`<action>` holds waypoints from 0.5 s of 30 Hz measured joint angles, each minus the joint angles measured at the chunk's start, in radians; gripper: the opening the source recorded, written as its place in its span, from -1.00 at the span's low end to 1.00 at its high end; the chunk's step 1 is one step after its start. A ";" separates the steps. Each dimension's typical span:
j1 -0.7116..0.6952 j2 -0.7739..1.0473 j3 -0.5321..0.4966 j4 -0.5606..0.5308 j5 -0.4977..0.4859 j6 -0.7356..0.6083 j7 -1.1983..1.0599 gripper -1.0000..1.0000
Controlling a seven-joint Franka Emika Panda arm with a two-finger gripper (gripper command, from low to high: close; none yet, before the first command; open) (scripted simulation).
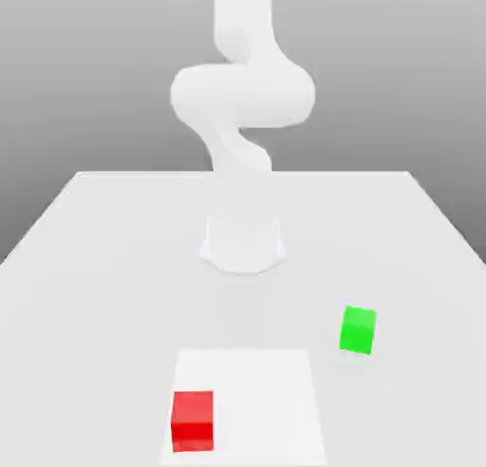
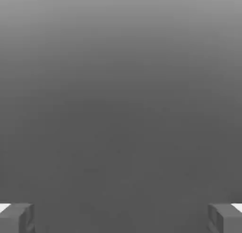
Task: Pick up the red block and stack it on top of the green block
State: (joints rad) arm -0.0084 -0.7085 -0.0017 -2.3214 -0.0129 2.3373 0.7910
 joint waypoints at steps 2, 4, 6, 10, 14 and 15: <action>-0.006 0.077 -0.003 -0.018 -0.011 0.032 -0.007 0.00; -0.012 0.151 -0.007 -0.036 -0.020 0.063 -0.015 0.00; -0.018 0.224 -0.012 -0.053 -0.028 0.093 -0.024 0.00; -0.026 0.369 -0.027 -0.087 -0.038 0.153 -0.045 0.00; -0.032 0.514 -0.044 -0.121 -0.037 0.213 -0.074 0.00; -0.033 0.550 -0.048 -0.130 -0.035 0.228 -0.083 0.00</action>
State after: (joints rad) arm -0.0418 -0.1585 -0.0497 -2.4512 -0.0475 2.5654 0.7083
